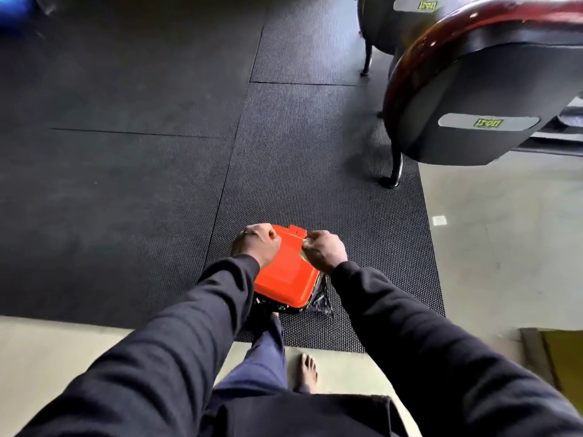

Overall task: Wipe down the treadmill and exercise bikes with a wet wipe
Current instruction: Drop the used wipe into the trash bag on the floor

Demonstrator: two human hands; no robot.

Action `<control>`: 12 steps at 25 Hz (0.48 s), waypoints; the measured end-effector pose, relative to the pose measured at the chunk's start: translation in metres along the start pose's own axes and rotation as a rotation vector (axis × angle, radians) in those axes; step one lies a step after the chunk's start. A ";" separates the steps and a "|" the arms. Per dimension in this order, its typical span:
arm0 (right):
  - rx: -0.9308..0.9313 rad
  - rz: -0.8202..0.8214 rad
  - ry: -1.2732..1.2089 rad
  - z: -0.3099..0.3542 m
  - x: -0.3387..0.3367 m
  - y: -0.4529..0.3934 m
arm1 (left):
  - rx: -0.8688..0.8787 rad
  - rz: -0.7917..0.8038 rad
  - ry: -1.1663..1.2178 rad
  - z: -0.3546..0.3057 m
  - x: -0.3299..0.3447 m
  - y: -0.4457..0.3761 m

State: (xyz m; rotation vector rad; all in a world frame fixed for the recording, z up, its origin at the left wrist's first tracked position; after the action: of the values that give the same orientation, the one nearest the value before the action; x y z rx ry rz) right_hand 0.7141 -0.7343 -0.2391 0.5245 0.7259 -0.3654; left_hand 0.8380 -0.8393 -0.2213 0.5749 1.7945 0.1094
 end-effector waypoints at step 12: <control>-0.017 0.179 -0.002 -0.004 0.068 -0.034 | -0.109 0.162 0.009 0.039 0.028 -0.036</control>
State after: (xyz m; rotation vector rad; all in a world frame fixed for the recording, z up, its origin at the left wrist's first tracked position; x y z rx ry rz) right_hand 0.7429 -0.7692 -0.3010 0.5685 0.6738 -0.1923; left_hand 0.8569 -0.8666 -0.2712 0.6417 1.7368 0.3195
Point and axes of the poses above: each hand's wrist, its own y-axis away from the middle knuckle, its own x-axis out of the palm, z = x × y, the point moved 3 cm from there along -y, towards the middle knuckle, and after that the axes turned 10 degrees about -x, right-handed, at the moved point
